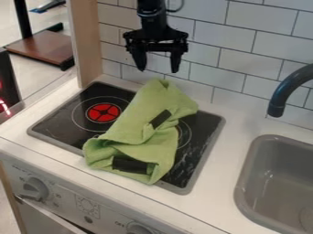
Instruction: Fold the cloth from top to bottom
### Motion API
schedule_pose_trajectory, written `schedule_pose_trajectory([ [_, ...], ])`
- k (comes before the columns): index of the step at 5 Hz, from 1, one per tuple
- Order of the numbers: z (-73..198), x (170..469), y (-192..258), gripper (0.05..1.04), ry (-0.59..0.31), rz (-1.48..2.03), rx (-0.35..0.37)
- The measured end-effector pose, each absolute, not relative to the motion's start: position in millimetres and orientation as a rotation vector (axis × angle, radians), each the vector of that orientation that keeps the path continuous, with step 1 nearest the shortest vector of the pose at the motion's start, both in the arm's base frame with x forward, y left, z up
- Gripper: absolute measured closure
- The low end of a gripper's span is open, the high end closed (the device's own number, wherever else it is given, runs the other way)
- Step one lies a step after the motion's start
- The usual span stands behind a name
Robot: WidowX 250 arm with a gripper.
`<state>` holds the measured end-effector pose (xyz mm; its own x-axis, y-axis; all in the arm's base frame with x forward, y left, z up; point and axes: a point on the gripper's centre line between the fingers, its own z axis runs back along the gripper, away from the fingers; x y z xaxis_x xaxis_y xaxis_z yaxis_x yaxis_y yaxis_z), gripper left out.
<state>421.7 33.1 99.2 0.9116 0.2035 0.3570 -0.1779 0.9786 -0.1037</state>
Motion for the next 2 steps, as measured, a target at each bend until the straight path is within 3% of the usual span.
schedule_pose_trajectory([
  [2, 57.5, 441.5, 15.1, 0.085, -0.357, 0.097, 0.015],
])
